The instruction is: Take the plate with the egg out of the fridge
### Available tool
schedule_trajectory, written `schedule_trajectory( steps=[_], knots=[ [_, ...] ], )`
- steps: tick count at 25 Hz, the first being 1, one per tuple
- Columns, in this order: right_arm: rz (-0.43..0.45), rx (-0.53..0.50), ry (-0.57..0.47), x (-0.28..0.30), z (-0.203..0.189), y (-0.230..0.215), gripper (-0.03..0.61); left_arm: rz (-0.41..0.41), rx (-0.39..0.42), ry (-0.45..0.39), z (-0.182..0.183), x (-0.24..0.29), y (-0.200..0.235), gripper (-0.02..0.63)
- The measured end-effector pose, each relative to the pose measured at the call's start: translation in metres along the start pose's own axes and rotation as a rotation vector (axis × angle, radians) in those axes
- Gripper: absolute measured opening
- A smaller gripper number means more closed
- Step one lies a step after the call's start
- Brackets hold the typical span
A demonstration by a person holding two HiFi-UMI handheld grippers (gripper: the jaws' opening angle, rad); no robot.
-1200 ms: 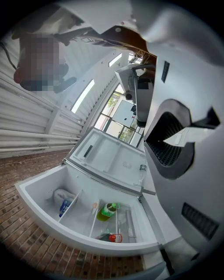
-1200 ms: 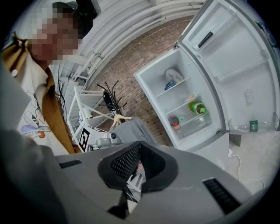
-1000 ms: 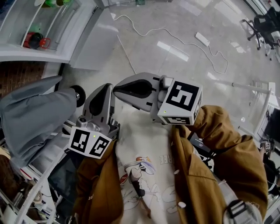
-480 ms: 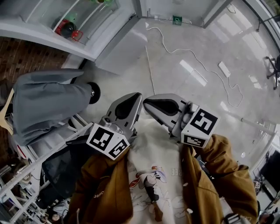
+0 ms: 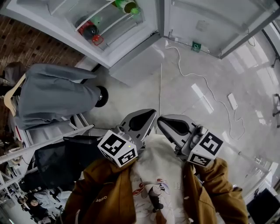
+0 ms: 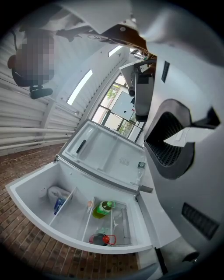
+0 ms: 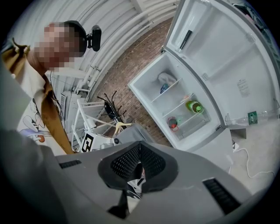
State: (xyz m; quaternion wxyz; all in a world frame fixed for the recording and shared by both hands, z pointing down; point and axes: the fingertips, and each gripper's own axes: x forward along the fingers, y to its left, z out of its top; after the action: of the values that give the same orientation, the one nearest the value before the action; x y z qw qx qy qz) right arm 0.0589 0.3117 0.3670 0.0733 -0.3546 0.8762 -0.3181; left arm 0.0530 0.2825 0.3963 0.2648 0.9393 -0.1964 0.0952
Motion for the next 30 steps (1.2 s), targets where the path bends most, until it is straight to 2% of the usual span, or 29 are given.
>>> schedule_trajectory(
  steps=[6, 12, 30],
  knots=[
    [0.003, 0.033, 0.005, -0.006, 0.001, -0.014, 0.006, 0.026, -0.006, 0.010, 0.003, 0.012, 0.002, 0.008],
    [-0.021, 0.053, 0.001, 0.003, 0.010, -0.039, 0.006, 0.031, -0.013, 0.011, 0.014, 0.026, 0.024, 0.008],
    [-0.122, 0.037, -0.027, 0.110, 0.101, -0.125, 0.006, -0.078, -0.006, -0.001, 0.116, 0.088, 0.143, 0.008]
  ],
)
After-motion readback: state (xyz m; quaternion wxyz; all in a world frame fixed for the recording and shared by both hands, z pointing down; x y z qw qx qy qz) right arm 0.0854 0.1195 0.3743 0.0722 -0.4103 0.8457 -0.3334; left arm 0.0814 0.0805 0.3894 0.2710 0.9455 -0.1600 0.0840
